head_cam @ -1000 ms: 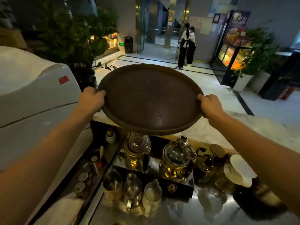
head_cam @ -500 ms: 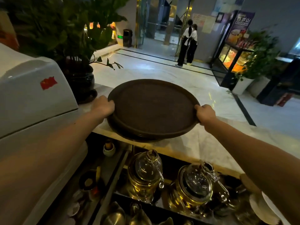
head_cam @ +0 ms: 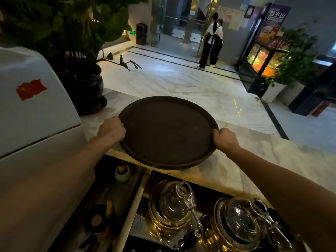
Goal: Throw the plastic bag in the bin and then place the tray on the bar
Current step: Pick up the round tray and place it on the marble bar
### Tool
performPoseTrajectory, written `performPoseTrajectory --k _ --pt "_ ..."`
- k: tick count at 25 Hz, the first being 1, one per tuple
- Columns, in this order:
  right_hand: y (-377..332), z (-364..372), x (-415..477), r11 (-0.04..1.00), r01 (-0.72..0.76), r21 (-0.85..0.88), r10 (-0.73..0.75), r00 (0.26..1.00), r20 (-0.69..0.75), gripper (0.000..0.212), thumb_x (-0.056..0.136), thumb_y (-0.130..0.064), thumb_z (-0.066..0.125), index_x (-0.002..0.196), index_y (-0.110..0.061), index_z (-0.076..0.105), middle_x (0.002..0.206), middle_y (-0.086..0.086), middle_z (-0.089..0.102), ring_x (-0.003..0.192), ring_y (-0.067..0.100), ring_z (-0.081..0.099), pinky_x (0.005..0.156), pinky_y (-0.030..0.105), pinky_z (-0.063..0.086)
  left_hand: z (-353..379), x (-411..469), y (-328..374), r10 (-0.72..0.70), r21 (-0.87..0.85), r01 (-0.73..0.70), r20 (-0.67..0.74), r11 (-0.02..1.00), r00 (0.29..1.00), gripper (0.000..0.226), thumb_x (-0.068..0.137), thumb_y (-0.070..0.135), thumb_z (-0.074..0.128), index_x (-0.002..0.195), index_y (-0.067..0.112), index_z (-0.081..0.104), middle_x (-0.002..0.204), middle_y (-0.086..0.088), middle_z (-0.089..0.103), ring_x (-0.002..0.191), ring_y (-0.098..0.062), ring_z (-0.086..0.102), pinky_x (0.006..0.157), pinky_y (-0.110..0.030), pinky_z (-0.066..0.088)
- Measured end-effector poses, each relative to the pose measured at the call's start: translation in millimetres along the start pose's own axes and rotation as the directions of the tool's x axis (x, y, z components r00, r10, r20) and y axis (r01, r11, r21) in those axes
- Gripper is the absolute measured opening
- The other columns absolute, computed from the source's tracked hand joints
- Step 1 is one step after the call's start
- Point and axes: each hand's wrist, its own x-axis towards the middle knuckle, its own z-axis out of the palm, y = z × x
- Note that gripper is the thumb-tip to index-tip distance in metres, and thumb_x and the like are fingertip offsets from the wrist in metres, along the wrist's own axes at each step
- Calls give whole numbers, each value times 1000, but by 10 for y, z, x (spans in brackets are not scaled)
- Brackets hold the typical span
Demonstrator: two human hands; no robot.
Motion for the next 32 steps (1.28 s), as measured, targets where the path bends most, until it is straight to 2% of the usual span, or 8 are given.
performPoseTrajectory --k 3,7,11,14,18,24,28,32 --pt "5 68 38 992 11 -128 -12 1000 -8 35 102 -32 32 92 -5 52 89 13 54 79 28 51 72 34 43 56 31 -15 21 56 -21 11 998 1000 25 97 19 46 103 -1 59 110 -25 61 93 -38 57 70 -37 38" --pt "42 163 89 974 1 -226 -1 1000 -1 32 102 -34 33 92 -8 50 88 11 51 77 27 49 70 33 40 66 148 5 59 108 -61 18 992 998 20 95 17 48 100 0 59 111 -25 62 102 -41 59 71 -36 38" --pt "72 226 159 965 -20 -260 18 1000 -10 38 102 -35 35 100 -4 57 88 10 53 77 26 51 70 33 41 134 234 48 59 152 -60 11 987 998 12 94 18 49 87 8 52 109 -23 63 99 -40 59 70 -37 39" --pt "99 251 200 966 -15 -260 9 1000 -23 41 102 -35 35 104 -2 59 88 11 54 77 27 52 70 34 42 155 250 83 19 210 -16 -14 978 1000 23 94 20 50 106 3 60 114 -22 62 103 -39 60 73 -39 42" --pt "109 277 219 961 -17 -275 4 999 -46 40 101 -36 34 101 -5 59 87 9 57 75 25 55 69 34 45 194 262 76 -5 235 5 0 972 1000 29 93 20 52 114 3 60 117 -21 61 105 -38 60 76 -40 45" --pt "111 347 227 972 -71 -226 74 997 5 42 99 -37 29 107 -7 58 94 13 63 84 30 64 78 39 53 247 154 124 -123 65 123 -18 990 992 40 97 20 43 131 -3 45 132 -25 45 114 -43 52 86 -45 44" --pt "83 291 157 972 -61 -225 83 992 91 37 97 -36 30 113 -10 51 99 13 62 85 30 66 83 43 55 252 40 137 -143 15 143 31 990 989 44 95 18 43 133 -2 39 137 -24 36 114 -43 50 83 -43 42" --pt "27 74 -71 942 38 -333 13 989 149 30 98 -35 36 115 -12 44 93 7 53 81 25 56 71 37 47 149 -200 182 -77 64 68 137 996 988 59 90 21 50 141 -2 30 139 -24 34 122 -43 43 98 -48 43"
